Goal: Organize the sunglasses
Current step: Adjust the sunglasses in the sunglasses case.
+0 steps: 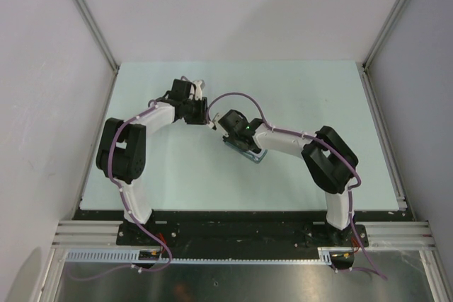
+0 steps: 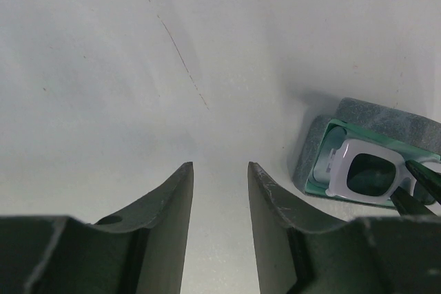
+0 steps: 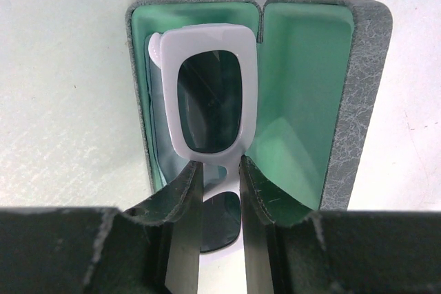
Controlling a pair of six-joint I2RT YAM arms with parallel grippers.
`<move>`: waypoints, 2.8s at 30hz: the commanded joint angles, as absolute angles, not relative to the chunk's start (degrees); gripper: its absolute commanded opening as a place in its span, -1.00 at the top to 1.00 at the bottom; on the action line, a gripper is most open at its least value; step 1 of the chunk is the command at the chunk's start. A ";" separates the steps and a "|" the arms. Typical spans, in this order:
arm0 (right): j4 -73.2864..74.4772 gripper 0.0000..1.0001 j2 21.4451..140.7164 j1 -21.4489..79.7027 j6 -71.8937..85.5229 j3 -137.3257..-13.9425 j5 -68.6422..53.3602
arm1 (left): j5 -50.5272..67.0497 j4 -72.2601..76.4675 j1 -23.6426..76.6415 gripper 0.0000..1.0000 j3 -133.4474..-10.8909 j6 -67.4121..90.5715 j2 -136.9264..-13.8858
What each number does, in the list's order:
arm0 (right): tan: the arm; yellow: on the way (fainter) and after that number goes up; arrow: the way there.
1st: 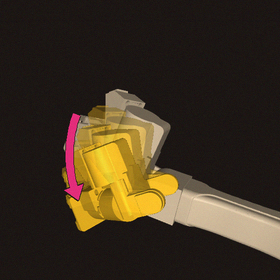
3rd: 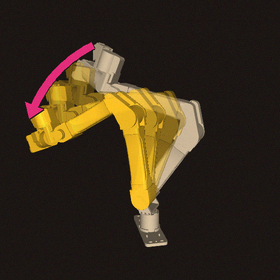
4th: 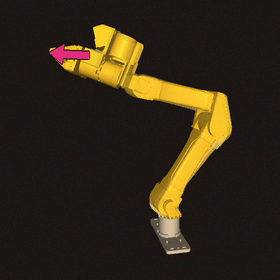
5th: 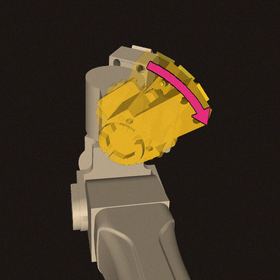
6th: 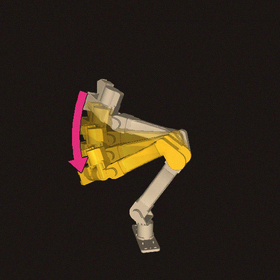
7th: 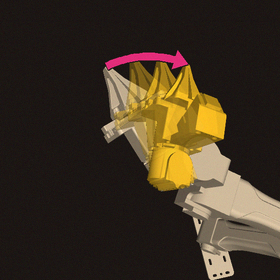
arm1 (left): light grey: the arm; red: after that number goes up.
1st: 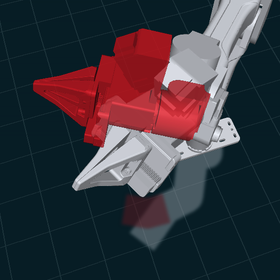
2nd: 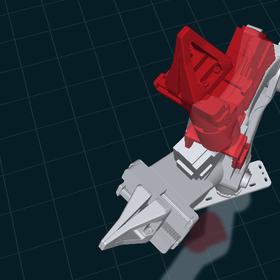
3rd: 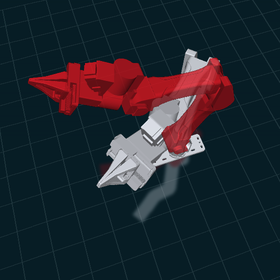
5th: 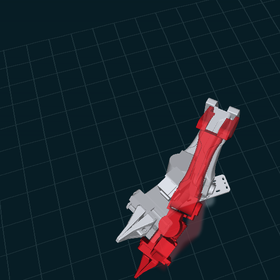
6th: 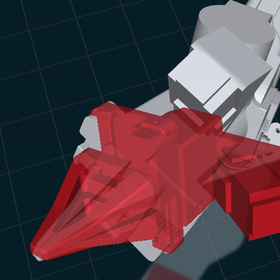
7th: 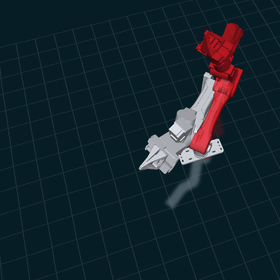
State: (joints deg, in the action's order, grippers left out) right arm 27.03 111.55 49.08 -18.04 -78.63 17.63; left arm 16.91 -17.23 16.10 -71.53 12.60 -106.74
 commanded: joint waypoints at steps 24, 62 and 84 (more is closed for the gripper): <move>22.41 0.73 116.37 52.47 -14.33 -80.60 28.83 | 18.02 -15.73 15.73 0.15 -71.46 12.83 -106.00; 28.39 0.06 111.80 52.12 -12.39 -85.78 28.13 | 18.19 -15.73 15.73 0.15 -71.28 13.09 -105.91; 26.64 0.06 95.72 34.73 4.83 -84.73 -1.38 | 27.85 -13.90 15.91 -0.13 -69.44 21.79 -104.51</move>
State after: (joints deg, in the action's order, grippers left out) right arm 28.64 99.72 39.99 -1.98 -84.88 9.61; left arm 22.00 -16.88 16.10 -71.42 15.88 -106.74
